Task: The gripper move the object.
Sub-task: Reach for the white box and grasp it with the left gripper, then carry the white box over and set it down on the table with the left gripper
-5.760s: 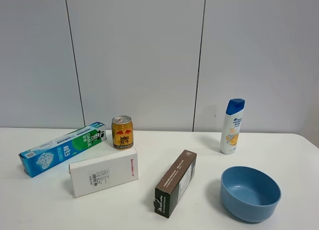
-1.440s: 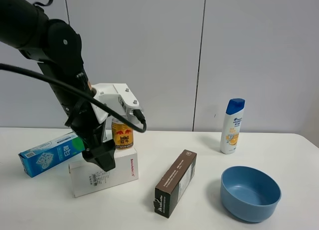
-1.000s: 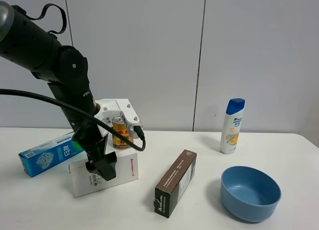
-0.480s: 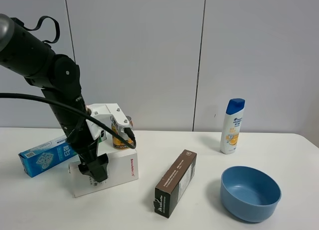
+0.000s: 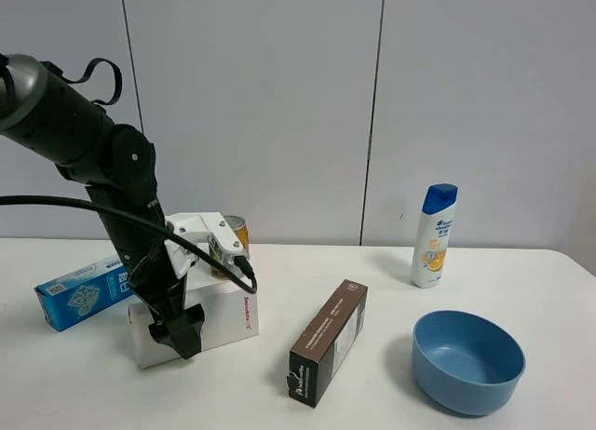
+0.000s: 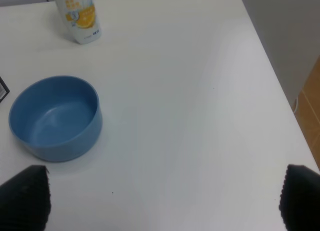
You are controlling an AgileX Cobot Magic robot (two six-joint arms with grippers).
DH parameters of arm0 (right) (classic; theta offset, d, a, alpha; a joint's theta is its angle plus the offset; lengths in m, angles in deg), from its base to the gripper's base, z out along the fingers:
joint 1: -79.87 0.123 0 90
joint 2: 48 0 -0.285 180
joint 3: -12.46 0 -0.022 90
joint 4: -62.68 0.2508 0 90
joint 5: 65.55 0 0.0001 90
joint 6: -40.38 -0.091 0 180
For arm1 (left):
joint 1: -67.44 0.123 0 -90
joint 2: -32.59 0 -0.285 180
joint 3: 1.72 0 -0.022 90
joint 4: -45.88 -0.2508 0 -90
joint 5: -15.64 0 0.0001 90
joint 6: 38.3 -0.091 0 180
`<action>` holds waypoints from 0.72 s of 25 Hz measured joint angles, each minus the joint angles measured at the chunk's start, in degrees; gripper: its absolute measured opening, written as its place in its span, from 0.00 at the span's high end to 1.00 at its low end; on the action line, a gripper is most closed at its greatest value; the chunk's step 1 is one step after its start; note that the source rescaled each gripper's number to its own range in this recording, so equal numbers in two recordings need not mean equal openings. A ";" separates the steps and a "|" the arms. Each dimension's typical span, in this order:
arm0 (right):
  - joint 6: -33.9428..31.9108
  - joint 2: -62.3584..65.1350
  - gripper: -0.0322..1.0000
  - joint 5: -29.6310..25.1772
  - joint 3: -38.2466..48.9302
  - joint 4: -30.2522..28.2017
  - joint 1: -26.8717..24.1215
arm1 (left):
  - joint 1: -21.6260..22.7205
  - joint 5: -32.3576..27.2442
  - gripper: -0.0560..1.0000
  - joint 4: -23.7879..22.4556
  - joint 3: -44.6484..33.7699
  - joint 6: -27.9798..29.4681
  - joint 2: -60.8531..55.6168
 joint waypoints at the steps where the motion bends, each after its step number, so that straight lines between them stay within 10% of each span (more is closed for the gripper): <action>1: 0.00 0.00 0.00 0.00 0.00 0.00 0.00 | 0.00 0.00 0.00 0.06 0.00 0.00 0.22; 7: -0.05 0.00 0.00 0.00 0.00 0.00 0.00 | 0.00 0.32 0.18 1.12 0.00 0.05 1.29; 12: -0.05 0.00 0.00 0.00 0.00 0.00 0.00 | 0.00 -0.21 0.93 1.32 0.00 0.70 0.43; 18: -0.05 0.00 0.00 0.00 0.00 0.00 0.00 | 0.00 -1.32 0.94 1.33 0.00 2.60 -4.81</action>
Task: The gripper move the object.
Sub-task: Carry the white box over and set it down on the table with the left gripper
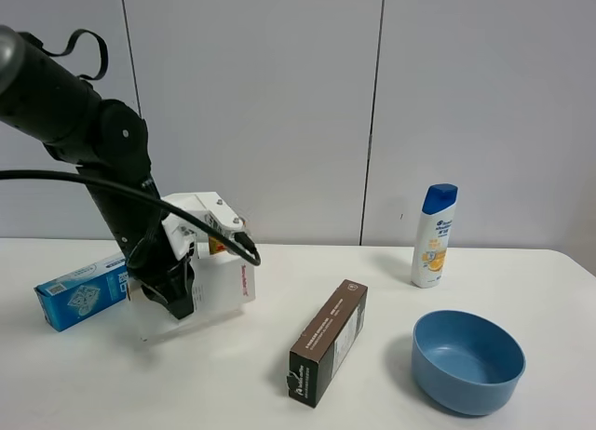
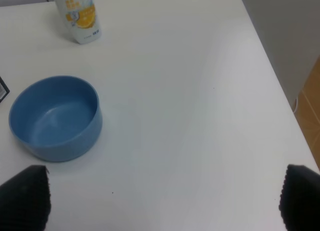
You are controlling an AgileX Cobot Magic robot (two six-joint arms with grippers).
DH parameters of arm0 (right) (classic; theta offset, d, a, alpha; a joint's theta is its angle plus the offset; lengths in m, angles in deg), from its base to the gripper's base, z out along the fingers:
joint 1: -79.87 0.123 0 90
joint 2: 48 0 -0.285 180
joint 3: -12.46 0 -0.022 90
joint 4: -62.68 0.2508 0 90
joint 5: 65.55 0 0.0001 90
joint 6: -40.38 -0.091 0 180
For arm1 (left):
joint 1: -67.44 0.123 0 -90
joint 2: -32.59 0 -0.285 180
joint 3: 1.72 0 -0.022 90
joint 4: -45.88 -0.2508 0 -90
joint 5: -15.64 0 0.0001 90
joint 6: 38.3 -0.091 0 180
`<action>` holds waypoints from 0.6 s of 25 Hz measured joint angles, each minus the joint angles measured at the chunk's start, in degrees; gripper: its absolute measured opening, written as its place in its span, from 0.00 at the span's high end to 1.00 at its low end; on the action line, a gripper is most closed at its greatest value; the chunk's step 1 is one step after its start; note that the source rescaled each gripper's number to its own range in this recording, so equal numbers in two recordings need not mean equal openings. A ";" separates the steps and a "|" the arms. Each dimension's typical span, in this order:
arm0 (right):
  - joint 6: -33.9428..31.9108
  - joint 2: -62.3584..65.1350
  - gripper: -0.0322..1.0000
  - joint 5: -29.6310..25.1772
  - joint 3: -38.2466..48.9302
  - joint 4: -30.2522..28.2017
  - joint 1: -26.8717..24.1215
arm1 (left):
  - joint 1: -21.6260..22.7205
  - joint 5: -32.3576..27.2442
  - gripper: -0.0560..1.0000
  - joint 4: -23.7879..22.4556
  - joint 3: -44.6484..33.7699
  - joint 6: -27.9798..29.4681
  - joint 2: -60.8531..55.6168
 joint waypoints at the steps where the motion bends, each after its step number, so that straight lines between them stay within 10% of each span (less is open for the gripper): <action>1: 0.00 0.00 0.00 0.00 0.00 0.00 0.00 | 0.00 -0.12 0.94 0.13 0.00 0.75 -1.23; 15: 0.00 0.00 0.00 0.00 0.00 0.00 0.00 | -4.65 -21.00 0.94 1.19 14.77 3.79 -8.08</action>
